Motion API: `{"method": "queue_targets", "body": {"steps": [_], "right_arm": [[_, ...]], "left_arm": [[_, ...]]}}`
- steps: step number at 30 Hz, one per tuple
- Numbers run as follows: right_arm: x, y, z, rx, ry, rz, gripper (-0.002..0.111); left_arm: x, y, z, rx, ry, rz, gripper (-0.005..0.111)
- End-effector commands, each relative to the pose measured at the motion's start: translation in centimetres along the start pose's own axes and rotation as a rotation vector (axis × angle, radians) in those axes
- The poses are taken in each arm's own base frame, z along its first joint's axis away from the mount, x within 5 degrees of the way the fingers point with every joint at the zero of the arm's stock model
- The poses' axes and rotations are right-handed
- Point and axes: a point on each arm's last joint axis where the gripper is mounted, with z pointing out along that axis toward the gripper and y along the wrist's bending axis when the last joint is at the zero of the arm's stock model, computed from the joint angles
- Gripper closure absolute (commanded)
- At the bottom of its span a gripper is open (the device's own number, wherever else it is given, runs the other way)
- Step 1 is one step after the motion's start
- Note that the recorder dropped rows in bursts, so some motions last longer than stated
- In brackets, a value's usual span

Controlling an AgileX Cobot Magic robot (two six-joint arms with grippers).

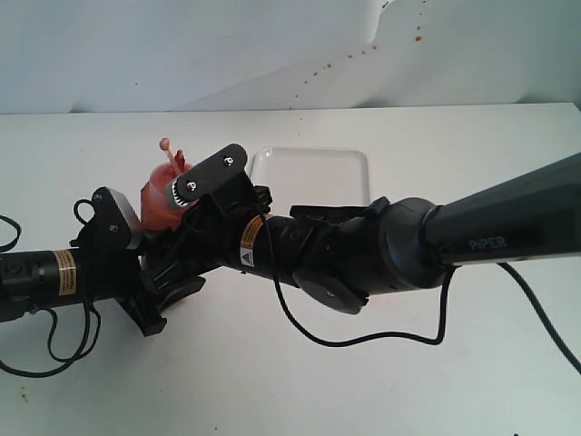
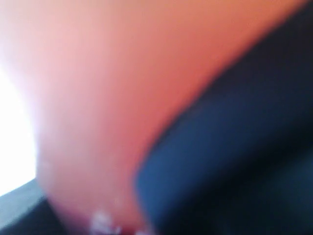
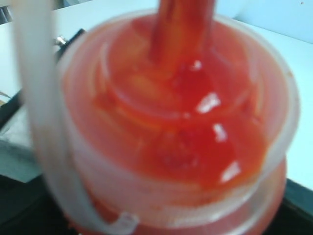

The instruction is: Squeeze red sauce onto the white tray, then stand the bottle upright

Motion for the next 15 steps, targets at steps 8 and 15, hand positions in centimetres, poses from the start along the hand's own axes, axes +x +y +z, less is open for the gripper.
{"method": "queue_targets", "body": {"steps": [8,15], "right_arm": [[-1.26,1.02,-0.11,-0.029,-0.082,-0.009,0.108],[-1.31,0.85,-0.11,-0.011,-0.087,-0.007,0.108]], "left_arm": [[0.34,0.9,-0.21,-0.075,0.05,-0.117,0.008],[0.33,0.9,-0.21,-0.074,0.048,-0.117,0.007]]}}
